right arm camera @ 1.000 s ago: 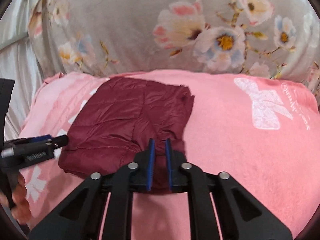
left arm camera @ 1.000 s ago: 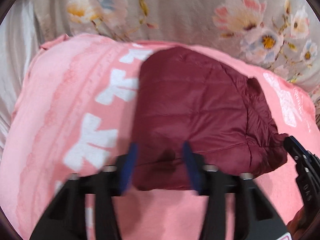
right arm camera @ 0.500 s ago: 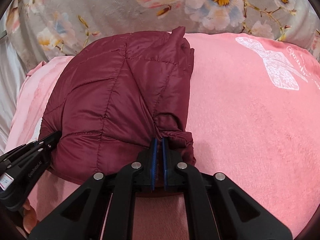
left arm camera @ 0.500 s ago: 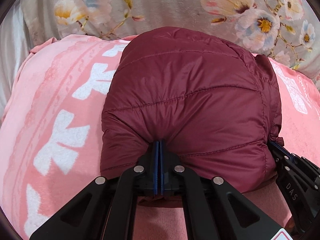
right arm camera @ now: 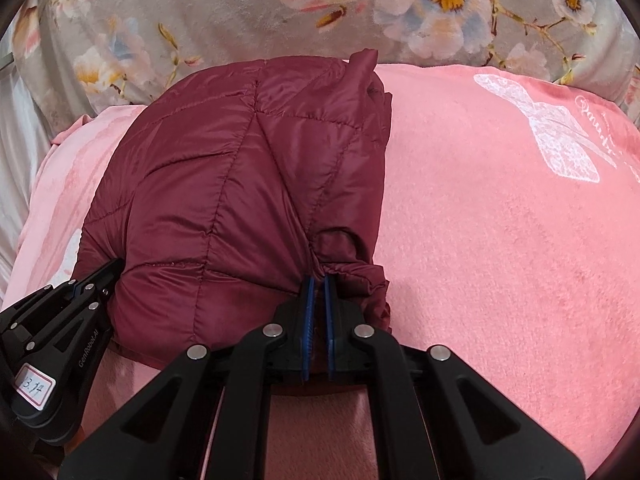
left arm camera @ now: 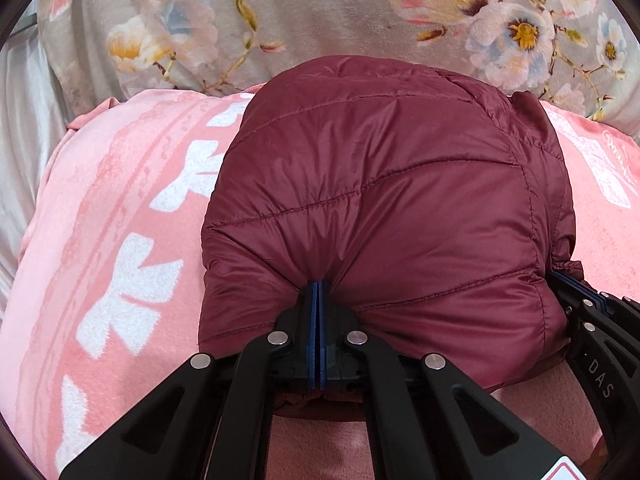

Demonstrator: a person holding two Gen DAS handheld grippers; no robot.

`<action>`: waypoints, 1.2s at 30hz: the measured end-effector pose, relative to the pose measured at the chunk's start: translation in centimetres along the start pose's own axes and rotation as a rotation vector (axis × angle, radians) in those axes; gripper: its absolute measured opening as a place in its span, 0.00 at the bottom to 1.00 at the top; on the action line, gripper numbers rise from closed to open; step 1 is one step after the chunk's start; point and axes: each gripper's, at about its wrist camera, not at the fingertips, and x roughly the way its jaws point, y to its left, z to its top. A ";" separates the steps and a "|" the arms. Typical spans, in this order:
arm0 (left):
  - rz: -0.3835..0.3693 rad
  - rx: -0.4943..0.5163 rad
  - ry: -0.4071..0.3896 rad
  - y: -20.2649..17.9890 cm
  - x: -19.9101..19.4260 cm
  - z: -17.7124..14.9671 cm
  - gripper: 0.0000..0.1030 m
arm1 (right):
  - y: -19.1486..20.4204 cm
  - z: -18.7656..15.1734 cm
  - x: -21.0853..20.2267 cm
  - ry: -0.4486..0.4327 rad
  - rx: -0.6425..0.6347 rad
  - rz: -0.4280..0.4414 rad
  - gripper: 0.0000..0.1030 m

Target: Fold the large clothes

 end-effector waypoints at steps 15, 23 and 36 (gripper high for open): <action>0.017 -0.045 -0.107 1.3 -9.8 -8.4 0.90 | 0.4 -9.8 -11.5 -0.149 -0.034 -0.040 0.91; 0.039 0.027 -0.075 0.4 -14.2 -13.6 0.90 | -1.0 -15.1 -15.3 -0.100 0.035 -0.066 0.91; 0.043 -0.011 -0.018 1.1 -16.8 -17.4 0.90 | 0.3 -18.7 -18.4 -0.109 -0.007 -0.091 0.91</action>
